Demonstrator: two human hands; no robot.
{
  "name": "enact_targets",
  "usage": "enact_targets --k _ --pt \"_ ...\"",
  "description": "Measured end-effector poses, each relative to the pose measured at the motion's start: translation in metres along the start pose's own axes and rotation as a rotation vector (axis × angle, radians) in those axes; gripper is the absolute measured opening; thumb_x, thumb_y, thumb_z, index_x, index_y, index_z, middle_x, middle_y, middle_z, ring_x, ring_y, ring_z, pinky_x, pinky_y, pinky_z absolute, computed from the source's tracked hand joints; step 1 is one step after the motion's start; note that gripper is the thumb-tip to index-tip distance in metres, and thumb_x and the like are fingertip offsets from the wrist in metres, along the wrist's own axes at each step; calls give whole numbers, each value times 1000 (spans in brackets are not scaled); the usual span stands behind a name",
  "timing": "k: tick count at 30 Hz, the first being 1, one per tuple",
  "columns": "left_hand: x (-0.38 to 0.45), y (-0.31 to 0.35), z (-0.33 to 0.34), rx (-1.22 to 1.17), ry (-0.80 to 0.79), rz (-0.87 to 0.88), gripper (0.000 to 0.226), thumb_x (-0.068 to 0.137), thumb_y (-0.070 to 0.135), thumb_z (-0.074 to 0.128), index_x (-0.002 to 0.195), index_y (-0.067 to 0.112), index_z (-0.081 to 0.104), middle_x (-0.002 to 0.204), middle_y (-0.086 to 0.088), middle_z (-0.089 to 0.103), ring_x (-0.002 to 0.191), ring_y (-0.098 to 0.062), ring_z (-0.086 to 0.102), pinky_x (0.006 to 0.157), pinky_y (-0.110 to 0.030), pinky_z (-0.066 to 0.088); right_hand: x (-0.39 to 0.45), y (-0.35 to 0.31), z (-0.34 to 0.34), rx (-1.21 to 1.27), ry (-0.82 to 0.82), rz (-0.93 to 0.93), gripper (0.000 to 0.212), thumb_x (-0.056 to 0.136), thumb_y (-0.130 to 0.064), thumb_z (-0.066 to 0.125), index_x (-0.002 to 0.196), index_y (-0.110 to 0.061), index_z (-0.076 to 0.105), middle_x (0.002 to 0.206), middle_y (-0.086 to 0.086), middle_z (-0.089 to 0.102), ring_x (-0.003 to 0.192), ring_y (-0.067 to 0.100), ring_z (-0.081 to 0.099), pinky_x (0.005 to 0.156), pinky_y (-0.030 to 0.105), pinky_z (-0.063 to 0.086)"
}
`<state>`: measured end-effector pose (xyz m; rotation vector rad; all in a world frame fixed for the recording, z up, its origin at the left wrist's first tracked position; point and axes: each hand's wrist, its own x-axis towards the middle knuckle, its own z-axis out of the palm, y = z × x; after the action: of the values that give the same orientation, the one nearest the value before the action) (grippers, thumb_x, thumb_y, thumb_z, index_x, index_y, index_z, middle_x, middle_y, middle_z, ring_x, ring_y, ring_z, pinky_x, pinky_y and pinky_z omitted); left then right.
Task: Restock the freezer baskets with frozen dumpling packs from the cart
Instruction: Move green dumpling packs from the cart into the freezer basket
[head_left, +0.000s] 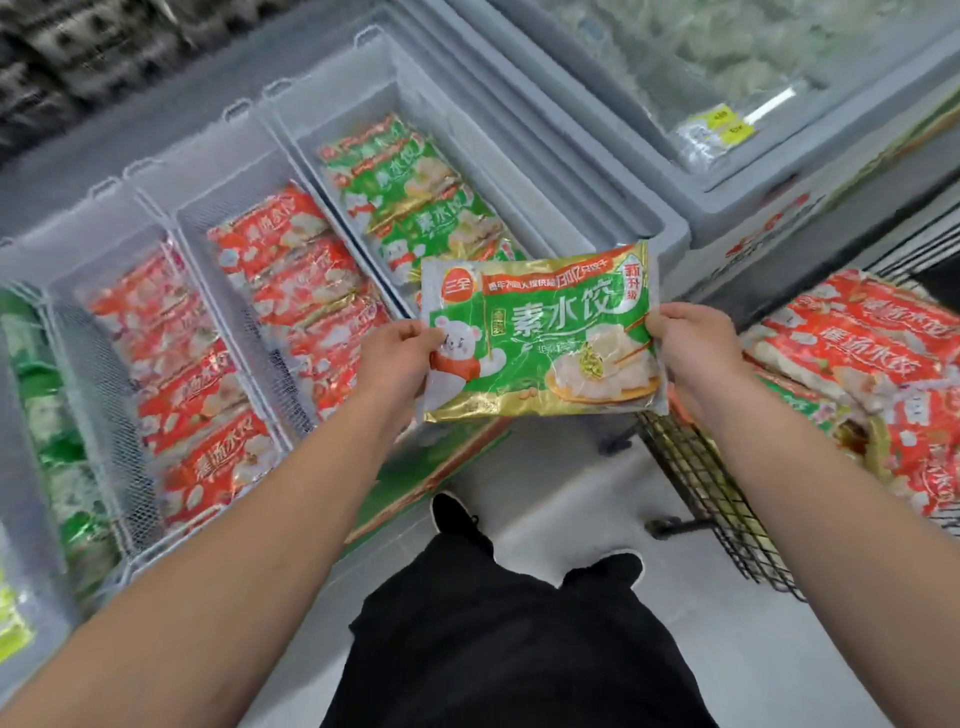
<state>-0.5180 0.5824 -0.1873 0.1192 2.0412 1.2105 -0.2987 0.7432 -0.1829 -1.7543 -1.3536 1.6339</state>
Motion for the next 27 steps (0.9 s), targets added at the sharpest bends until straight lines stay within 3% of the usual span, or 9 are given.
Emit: enact_targets --k 3,6,9,12,14,18,21,24,27 --pt "30 -4 -51 -33 45 -11 28 85 15 71 57 16 65 83 -26 68 82 -39 69 76 -50 56 0 -17 63 -73 -49 -12 23 93 -7 56 78 -16 72 85 0 75 86 19 72 88 41 58" --pt "58 -4 -89 -54 58 -3 25 75 25 71 75 0 65 93 -30 68 90 -47 68 84 -62 56 2 -31 114 -109 -75 -30 24 94 -6 54 78 -17 69 87 1 73 88 19 69 86 38 57" --pt "79 1 -115 -79 83 -3 26 72 29 69 71 4 64 94 -26 70 92 -44 69 86 -61 54 11 -48 153 -184 -116 -69 21 94 -8 54 85 -13 72 88 3 74 74 13 65 60 25 50" --pt "95 12 -128 -115 129 -4 22 84 19 71 67 8 64 77 -18 67 75 -33 65 73 -42 52 23 -68 186 -239 -119 -106 24 92 -4 53 77 -11 70 63 -4 67 47 3 55 38 14 35" --pt "109 15 -133 -124 146 -18 28 90 17 69 64 11 59 73 -10 63 73 -25 59 70 -36 45 30 -79 204 -251 -134 -100 28 90 -2 54 68 -13 67 65 -2 67 55 8 62 44 17 41" --pt "143 20 -140 -170 195 -73 30 91 18 67 66 12 54 72 -10 58 72 -23 55 67 -33 40 62 -99 242 -287 -194 -105 22 81 -9 58 68 -16 75 75 2 76 83 26 73 80 46 60" --pt "171 36 -137 -166 241 -117 32 93 17 66 63 14 54 68 -4 57 73 -24 54 64 -30 40 92 -119 267 -338 -233 -106 24 79 -11 59 65 -23 76 77 5 76 86 31 73 84 55 58" --pt "204 52 -132 -188 301 -143 22 93 17 66 70 19 65 91 -14 70 88 -28 65 76 -36 51 130 -138 296 -382 -238 -109 29 84 -7 61 58 -17 70 73 4 73 85 31 72 85 54 58" --pt "242 71 -122 -177 347 -198 16 94 18 65 79 15 68 76 -4 64 75 -22 60 59 -29 42 176 -157 326 -435 -283 -115 30 86 -10 60 59 -19 69 72 2 72 82 30 72 84 53 58"
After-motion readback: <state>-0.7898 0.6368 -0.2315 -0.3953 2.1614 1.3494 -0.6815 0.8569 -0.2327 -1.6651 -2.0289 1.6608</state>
